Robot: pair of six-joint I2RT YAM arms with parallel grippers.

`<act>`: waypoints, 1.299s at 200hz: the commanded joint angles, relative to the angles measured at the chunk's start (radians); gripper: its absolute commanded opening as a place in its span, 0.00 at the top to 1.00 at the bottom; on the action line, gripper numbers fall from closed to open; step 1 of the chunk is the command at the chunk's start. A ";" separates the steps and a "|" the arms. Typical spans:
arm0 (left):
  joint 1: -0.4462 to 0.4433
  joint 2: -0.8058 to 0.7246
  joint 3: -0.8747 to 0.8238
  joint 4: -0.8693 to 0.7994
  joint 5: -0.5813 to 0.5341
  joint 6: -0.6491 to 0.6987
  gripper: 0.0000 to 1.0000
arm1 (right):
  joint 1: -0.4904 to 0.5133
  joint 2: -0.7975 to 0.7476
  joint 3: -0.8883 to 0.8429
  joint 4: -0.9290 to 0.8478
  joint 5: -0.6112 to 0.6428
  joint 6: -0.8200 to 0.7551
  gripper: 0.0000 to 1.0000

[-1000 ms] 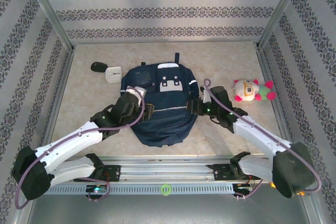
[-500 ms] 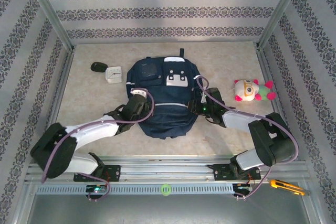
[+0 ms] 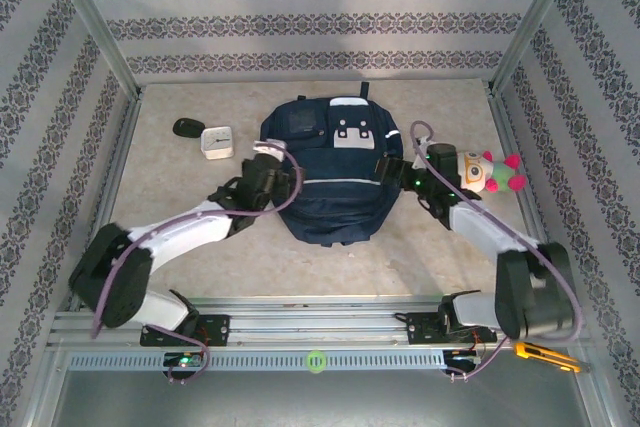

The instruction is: Pack the student bag

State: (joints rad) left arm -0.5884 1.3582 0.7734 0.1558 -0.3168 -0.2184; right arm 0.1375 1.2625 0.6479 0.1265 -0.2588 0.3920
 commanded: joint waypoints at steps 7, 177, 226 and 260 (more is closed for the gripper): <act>0.064 -0.226 -0.187 0.247 -0.216 0.275 0.01 | -0.103 -0.116 -0.001 -0.073 0.047 -0.171 0.02; 0.557 0.240 -0.424 0.881 0.142 0.197 0.01 | -0.155 0.267 -0.275 0.827 0.177 -0.353 0.02; 0.558 0.240 -0.444 0.914 0.187 0.215 0.01 | -0.154 0.266 -0.271 0.815 0.187 -0.353 0.02; 0.558 0.240 -0.416 0.866 0.171 0.212 0.01 | -0.154 0.267 -0.269 0.815 0.187 -0.353 0.02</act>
State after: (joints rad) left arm -0.0372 1.6016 0.3435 1.0283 -0.1570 0.0093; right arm -0.0109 1.5288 0.3622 0.9035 -0.0868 0.0269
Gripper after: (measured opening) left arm 0.993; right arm 0.983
